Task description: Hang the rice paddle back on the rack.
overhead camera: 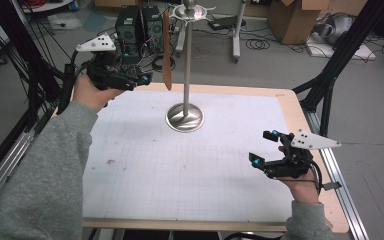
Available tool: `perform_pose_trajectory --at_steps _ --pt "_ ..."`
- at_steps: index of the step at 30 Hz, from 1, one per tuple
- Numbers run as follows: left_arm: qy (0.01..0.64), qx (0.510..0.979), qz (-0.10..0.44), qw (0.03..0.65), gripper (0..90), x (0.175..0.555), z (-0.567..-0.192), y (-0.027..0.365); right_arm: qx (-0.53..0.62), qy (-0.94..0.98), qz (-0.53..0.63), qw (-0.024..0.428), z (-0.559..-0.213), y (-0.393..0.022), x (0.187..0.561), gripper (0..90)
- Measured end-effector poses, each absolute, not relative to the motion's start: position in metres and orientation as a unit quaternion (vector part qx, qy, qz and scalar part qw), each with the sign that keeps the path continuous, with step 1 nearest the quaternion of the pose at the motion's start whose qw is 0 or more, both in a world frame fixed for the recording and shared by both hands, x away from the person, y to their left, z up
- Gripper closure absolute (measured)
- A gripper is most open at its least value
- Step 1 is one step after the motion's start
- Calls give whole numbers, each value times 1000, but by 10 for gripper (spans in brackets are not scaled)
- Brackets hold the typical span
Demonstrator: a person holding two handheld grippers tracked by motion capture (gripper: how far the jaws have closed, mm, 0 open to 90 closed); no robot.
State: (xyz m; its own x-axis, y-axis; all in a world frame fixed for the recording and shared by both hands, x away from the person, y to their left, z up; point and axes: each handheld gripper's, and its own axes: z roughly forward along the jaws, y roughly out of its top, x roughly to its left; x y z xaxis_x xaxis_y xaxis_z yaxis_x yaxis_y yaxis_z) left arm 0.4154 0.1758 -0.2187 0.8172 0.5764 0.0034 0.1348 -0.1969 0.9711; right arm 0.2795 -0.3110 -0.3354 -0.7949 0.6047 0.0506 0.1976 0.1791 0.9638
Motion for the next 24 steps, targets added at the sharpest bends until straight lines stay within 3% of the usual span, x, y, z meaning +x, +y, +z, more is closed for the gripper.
perform_pose_trajectory --at_steps 24 --pt "245 742 202 591 146 382 -260 205 265 749 581 180 -335 -304 281 73"
